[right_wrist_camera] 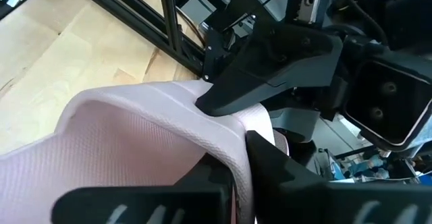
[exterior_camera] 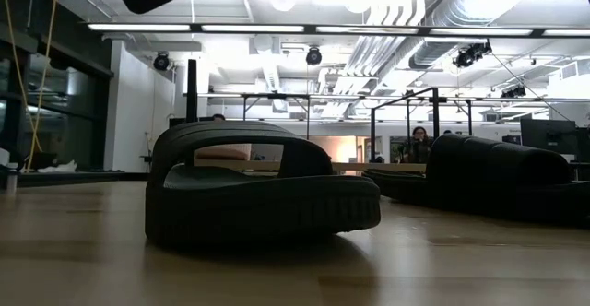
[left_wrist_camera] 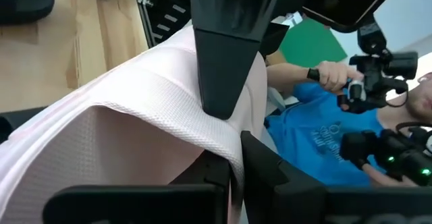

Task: Pick and place slides into the shelf
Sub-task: Put the pink slide on the shelf

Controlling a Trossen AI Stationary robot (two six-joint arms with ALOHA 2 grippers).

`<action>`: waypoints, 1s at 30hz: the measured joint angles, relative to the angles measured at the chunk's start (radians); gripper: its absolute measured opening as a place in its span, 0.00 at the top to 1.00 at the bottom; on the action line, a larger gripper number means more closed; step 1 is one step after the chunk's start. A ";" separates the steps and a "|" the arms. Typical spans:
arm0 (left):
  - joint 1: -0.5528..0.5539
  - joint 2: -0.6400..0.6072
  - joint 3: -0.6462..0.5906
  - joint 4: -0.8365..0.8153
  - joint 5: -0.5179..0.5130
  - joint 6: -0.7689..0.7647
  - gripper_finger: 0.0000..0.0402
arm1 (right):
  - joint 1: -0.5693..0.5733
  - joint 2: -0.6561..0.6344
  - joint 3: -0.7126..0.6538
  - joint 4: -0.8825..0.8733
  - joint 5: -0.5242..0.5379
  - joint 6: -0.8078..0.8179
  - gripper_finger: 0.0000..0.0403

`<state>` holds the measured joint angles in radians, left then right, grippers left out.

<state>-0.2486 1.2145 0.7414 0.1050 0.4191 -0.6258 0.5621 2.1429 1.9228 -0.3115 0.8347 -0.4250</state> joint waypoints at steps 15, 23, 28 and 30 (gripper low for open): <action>0.000 0.001 0.000 -0.011 0.002 0.087 0.65 | 0.000 0.000 0.000 -0.009 0.001 0.008 0.99; 0.015 -0.017 0.000 -0.043 -0.021 0.208 0.55 | -0.002 -0.007 0.048 -0.169 0.034 0.138 0.99; 0.079 -0.067 -0.002 -0.124 -0.028 0.278 0.55 | 0.002 -0.009 0.094 -0.282 0.018 0.218 1.00; 0.109 -0.094 -0.002 -0.164 -0.068 0.307 0.55 | 0.005 -0.011 0.104 -0.318 0.020 0.236 1.00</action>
<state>-0.1397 1.1200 0.7391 -0.0590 0.3516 -0.3185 0.5667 2.1322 2.0271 -0.6293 0.8548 -0.1889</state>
